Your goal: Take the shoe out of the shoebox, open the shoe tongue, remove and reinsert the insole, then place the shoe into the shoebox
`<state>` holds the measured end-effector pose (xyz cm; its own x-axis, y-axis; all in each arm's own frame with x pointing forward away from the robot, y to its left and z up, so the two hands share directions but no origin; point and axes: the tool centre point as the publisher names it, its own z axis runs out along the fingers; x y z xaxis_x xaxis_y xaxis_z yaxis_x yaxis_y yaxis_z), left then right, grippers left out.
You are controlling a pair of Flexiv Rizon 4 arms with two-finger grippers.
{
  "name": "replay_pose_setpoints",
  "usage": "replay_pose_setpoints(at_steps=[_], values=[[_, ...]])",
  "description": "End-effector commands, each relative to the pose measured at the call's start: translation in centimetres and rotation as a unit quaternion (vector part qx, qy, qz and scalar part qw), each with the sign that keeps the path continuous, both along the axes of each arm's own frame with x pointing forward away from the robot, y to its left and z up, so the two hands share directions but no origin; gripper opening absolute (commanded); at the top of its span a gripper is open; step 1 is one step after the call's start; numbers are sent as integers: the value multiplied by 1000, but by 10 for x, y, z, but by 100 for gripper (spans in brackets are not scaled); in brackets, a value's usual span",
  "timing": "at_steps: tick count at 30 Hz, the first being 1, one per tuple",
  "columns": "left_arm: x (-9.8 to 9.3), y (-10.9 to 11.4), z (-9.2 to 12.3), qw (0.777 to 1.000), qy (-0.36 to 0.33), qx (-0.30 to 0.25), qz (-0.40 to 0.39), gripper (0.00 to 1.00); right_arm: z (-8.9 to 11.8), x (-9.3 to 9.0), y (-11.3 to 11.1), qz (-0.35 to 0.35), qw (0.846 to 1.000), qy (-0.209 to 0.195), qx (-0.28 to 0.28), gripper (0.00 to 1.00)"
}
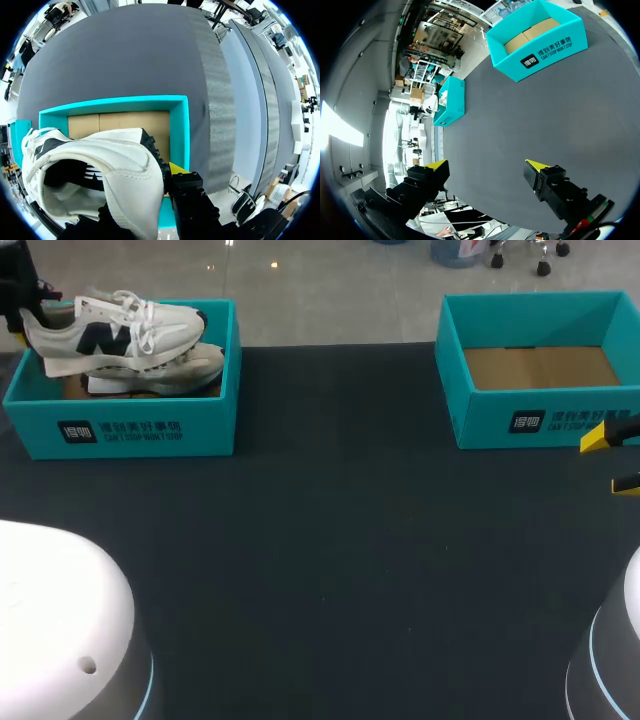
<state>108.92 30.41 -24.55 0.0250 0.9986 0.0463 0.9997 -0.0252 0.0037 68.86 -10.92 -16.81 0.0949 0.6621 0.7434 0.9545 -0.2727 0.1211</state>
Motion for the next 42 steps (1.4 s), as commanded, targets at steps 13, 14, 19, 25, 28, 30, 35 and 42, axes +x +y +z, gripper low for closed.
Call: replay_pose_setpoints(at_steps=[13, 14, 19, 25, 28, 30, 35, 42], values=[[-10, 2, 39, 1000, -12, 21, -2, 0, 0, -2, 0, -1, 1000, 0, -1, 100], [-10, 2, 39, 1000, -12, 21, -2, 0, 0, -2, 0, -1, 1000, 0, -1, 100], [-10, 2, 39, 1000, -12, 21, -2, 0, 0, -2, 0, -1, 1000, 0, -1, 100], [-10, 2, 39, 1000, -12, 21, -2, 0, 0, -2, 0, -1, 1000, 0, -1, 100], [-10, 2, 39, 1000, -12, 21, -2, 0, 0, -2, 0, -1, 1000, 0, -1, 100], [-10, 2, 39, 1000, -12, 21, -2, 0, 0, -2, 0, -1, 1000, 0, -1, 100], [-10, 2, 39, 1000, -12, 21, -2, 0, 0, -2, 0, -1, 1000, 0, -1, 100], [-40, -24, 51, 999, -16, 41, -12, 0, 0, -2, 0, -1, 1000, 0, -1, 100]])
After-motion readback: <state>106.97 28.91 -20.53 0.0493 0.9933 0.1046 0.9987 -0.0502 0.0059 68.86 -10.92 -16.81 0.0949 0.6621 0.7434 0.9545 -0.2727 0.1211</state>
